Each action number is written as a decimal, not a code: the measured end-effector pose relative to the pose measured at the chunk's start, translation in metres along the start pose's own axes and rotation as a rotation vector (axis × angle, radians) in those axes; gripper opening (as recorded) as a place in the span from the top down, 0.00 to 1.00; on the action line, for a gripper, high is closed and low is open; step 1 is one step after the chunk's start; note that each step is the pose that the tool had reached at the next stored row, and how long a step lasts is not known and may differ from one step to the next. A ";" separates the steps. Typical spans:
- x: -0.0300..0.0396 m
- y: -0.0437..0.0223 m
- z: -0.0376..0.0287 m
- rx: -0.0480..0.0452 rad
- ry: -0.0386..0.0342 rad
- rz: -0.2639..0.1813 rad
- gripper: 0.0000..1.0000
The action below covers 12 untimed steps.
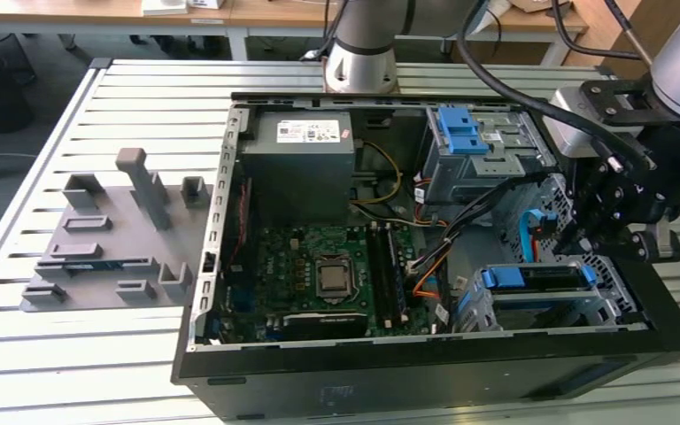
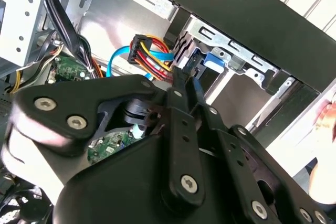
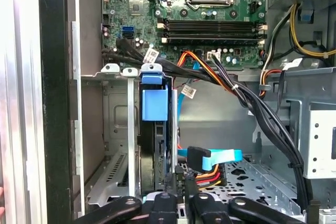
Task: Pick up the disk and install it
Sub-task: 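Insert the first disk wire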
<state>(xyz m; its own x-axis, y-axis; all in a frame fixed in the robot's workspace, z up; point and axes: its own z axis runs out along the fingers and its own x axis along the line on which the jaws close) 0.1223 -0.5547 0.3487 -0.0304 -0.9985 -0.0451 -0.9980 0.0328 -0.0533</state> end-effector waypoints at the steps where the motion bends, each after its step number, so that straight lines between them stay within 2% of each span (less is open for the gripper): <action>1: 0.0000 0.0001 0.0001 0.0000 -0.0002 0.000 0.78; 2: 0.0000 0.0001 0.0001 0.0001 -0.0002 0.000 0.84; 4: 0.0000 -0.0001 0.0001 -0.0001 -0.0003 0.000 0.84; 7: 0.0004 -0.0017 0.0005 -0.0062 0.0000 0.000 0.84; 12: 0.0038 -0.0018 0.0013 -0.0065 0.0001 0.000 0.84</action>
<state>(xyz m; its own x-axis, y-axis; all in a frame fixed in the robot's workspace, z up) 0.1241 -0.5584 0.3473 -0.0309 -0.9985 -0.0450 -0.9984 0.0330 -0.0467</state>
